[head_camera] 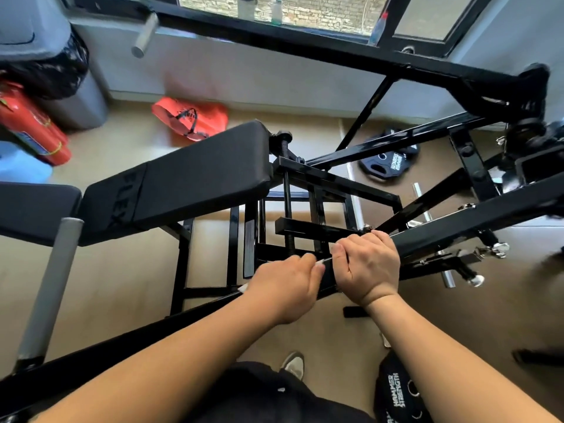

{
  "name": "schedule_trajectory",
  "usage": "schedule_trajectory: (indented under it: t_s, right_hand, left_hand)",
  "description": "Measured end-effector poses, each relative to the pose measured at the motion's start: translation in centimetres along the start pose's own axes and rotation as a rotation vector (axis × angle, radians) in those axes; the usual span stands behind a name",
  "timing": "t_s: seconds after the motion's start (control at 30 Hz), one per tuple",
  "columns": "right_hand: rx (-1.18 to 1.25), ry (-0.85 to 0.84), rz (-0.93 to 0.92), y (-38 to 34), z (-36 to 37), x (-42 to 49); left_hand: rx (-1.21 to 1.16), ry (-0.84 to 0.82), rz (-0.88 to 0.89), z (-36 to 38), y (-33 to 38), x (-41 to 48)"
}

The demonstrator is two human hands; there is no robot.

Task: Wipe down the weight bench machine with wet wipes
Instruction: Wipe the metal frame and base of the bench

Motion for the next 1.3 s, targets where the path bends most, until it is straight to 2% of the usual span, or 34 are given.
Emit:
schedule_trajectory:
  t_s: [0.1, 0.27, 0.4, 0.5, 0.6, 0.67, 0.7, 0.77, 0.83, 0.93, 1.03, 1.1, 1.17, 1.3]
  right_hand:
    - [-0.002, 0.011, 0.002, 0.1, 0.0, -0.2]
    - [0.028, 0.030, 0.001, 0.2, 0.0, 0.0]
    - [0.015, 0.068, -0.028, 0.2, -0.2, -0.1]
    - [0.062, -0.078, 0.010, 0.0, -0.5, 0.6]
    - [0.380, -0.245, 0.093, 1.5, -1.4, 0.6]
    - [0.599, -0.268, 0.106, 4.0, -3.2, 1.4]
    - [0.566, -0.214, 0.069, 5.9, -3.8, 2.0]
    - [0.298, -0.127, -0.034, 10.4, -4.0, 3.3]
    - [0.101, -0.185, -0.080, 13.8, -3.1, 4.3]
    - [-0.042, -0.275, -0.098, 14.8, -1.8, 4.4]
    - [0.022, -0.322, -0.166, 15.8, -1.5, 4.7]
    - [0.141, -0.399, -0.166, 17.8, -1.4, 6.2]
    - [0.232, -0.426, -0.132, 18.6, -1.2, 7.0]
    - [0.184, -0.113, -0.183, 17.9, -0.7, 5.8]
  left_hand:
    - [0.019, 0.050, 0.082, 0.2, 0.8, -0.2]
    - [0.137, -0.019, 0.255, -1.5, -3.2, -5.7]
    - [0.056, -0.046, 0.244, -1.5, -2.3, -3.7]
    - [-0.072, -0.057, 0.135, -0.4, 0.1, 0.9]
    - [-0.102, -0.041, 0.125, -0.2, 1.0, 1.5]
    - [-0.041, -0.022, 0.128, -0.5, 0.6, -0.4]
    - [0.004, -0.002, 0.129, -0.6, 0.5, -1.1]
    - [0.076, 0.031, 0.078, 0.0, 1.9, -0.5]
    - [0.109, 0.063, 0.046, 1.3, 5.7, 2.0]
    - [0.108, 0.094, 0.068, 3.5, 12.3, 6.7]
    - [0.082, 0.100, 0.086, 3.8, 13.8, 8.1]
    - [0.122, 0.077, 0.133, 3.7, 12.3, 6.5]
    - [0.132, 0.071, 0.107, 3.3, 10.3, 4.2]
    - [0.168, 0.145, -0.065, 3.2, 10.5, 4.4]
Point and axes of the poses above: each hand's wrist, its own x-axis towards the middle knuckle, its own z-axis out of the palm, y = z × x, the point moved 1 cm from there along x, towards the middle knuckle, and after that the axes turned 12 degrees about y, right-handed, at the moved point
